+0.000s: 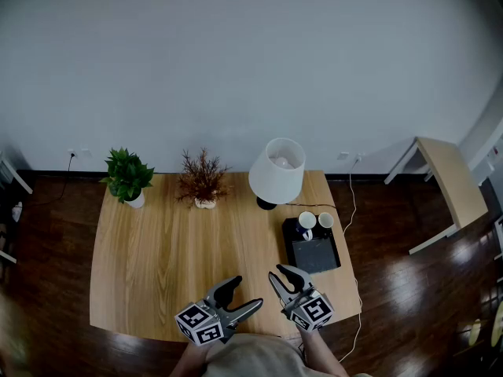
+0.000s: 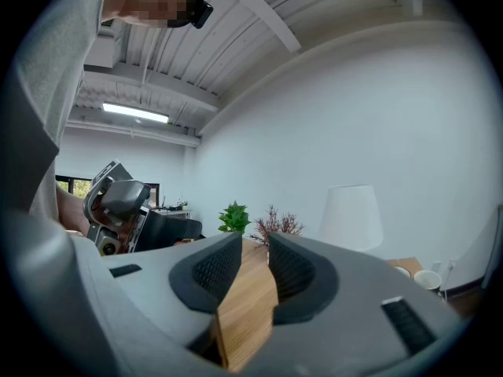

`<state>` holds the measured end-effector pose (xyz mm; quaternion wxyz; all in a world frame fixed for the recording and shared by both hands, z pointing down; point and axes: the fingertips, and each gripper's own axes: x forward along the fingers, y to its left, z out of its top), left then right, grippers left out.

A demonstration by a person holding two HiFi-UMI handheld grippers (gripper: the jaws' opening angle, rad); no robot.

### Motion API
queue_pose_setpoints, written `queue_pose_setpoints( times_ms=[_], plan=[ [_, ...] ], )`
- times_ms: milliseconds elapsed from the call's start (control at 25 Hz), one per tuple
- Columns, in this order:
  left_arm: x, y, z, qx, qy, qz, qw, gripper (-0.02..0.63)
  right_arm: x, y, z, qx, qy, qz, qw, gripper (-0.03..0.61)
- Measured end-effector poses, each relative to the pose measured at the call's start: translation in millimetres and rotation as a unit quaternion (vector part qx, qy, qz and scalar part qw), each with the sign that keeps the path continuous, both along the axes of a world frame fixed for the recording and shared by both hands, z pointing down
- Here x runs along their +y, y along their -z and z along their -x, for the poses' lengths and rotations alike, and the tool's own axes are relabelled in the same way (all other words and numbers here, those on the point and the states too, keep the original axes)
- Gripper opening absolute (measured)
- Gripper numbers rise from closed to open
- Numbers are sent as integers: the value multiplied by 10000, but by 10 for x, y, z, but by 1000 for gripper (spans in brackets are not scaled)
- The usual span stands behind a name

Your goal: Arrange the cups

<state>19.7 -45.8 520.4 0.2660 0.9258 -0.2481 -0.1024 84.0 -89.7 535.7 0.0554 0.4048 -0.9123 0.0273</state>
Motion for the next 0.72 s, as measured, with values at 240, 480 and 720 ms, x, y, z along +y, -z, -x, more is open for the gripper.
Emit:
queue_pose_setpoints(
  times_ms=[240,480,720],
  plan=[
    [-11,-21,24,-14,44,27,10000,373,1,-65,-42,18,-44,72,10000,104],
    [-20,-30,11,-19,38,48,10000,373,-19,-77,-83,40,-88,83,9999,101],
    [-16,-38,3,-41,12,36,10000,373,-19,-103,-125,23,-135,100,9999,101]
  ],
)
